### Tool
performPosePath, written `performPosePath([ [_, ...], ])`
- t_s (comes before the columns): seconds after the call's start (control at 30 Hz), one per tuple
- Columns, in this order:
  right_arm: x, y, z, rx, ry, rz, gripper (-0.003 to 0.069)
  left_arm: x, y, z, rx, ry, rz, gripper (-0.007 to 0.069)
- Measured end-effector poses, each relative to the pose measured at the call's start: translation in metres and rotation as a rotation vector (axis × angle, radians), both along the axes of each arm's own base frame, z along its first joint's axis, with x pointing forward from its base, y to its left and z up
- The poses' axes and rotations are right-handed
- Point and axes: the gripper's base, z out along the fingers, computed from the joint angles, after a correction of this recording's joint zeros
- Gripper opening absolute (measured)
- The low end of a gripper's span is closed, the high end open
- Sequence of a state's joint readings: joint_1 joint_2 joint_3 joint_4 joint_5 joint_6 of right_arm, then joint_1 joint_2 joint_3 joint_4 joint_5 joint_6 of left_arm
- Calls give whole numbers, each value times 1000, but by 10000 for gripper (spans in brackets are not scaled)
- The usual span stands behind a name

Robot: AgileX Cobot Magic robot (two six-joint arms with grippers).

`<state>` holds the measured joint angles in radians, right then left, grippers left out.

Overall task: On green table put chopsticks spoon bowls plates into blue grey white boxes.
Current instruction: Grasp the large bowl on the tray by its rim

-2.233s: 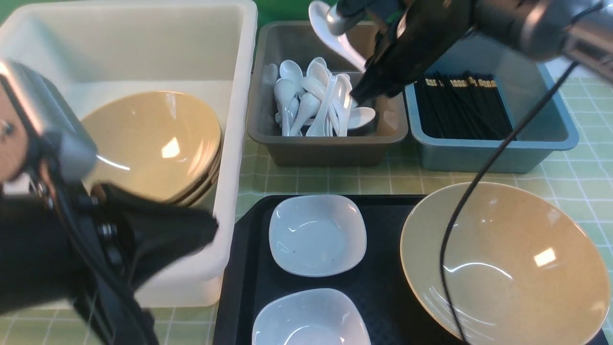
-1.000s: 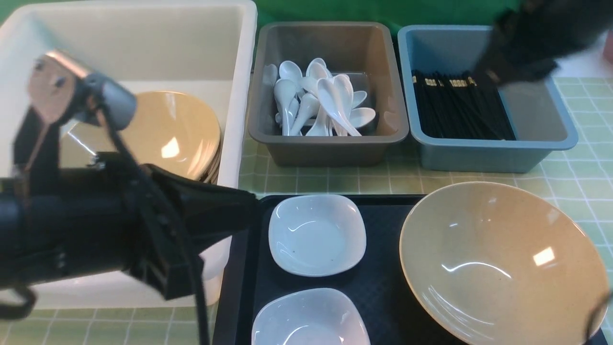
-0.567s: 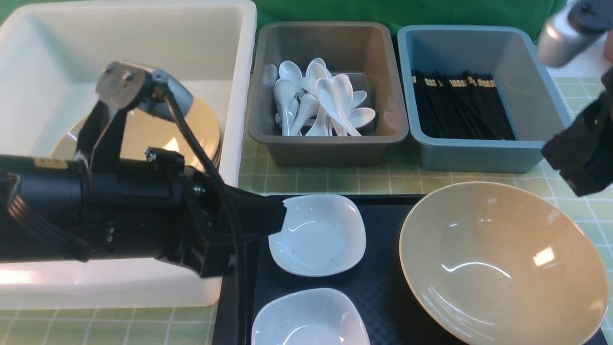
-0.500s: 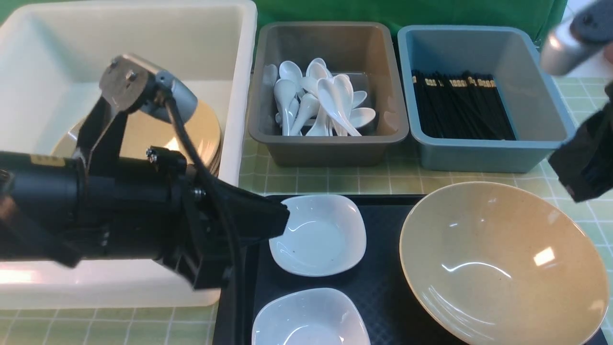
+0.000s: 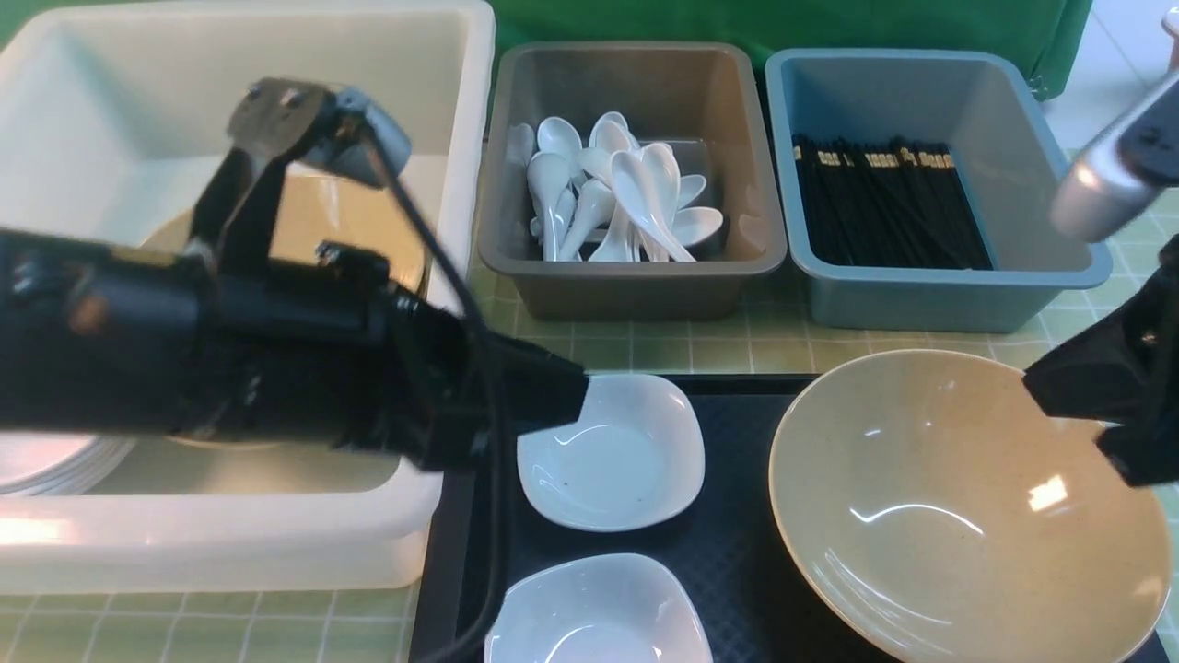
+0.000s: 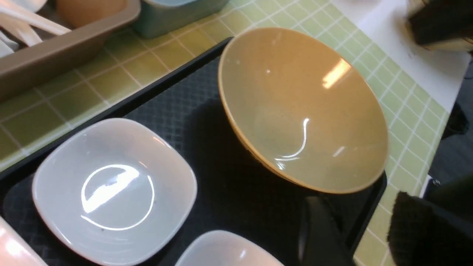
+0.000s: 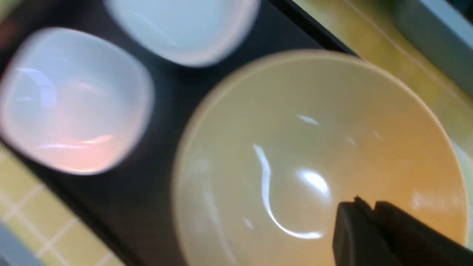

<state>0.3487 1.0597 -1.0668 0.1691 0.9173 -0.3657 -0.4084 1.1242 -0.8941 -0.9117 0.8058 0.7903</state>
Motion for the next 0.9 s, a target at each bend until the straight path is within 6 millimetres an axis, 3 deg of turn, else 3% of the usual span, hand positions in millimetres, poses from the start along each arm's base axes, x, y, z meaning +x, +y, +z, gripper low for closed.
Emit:
performPosePath([
  [0.1,-20,-6,10,5,-79,55,69,19,-10,1,8,44,-24,418],
  [0.23,-42,-12,11,28,-117,71,71,43,-29,0,30,106,-100,552],
  [0.33,-61,-15,9,63,-135,104,71,61,-57,-4,75,130,-184,618],
  [0.47,-80,-20,8,45,-131,164,71,73,-106,-22,171,176,-270,631],
  [0.5,-81,-20,8,43,-131,167,71,75,-108,-21,179,177,-267,631],
  [0.53,-86,-21,8,34,-120,185,67,81,-127,-33,232,218,-269,631],
  [0.6,-92,-23,8,23,-107,205,43,93,-141,-43,286,257,-221,630],
  [0.8,-105,-22,10,52,-106,274,22,123,-159,-60,320,321,-100,627],
  [0.9,-109,-22,11,63,-122,285,22,136,-169,-76,328,347,-85,589],
])
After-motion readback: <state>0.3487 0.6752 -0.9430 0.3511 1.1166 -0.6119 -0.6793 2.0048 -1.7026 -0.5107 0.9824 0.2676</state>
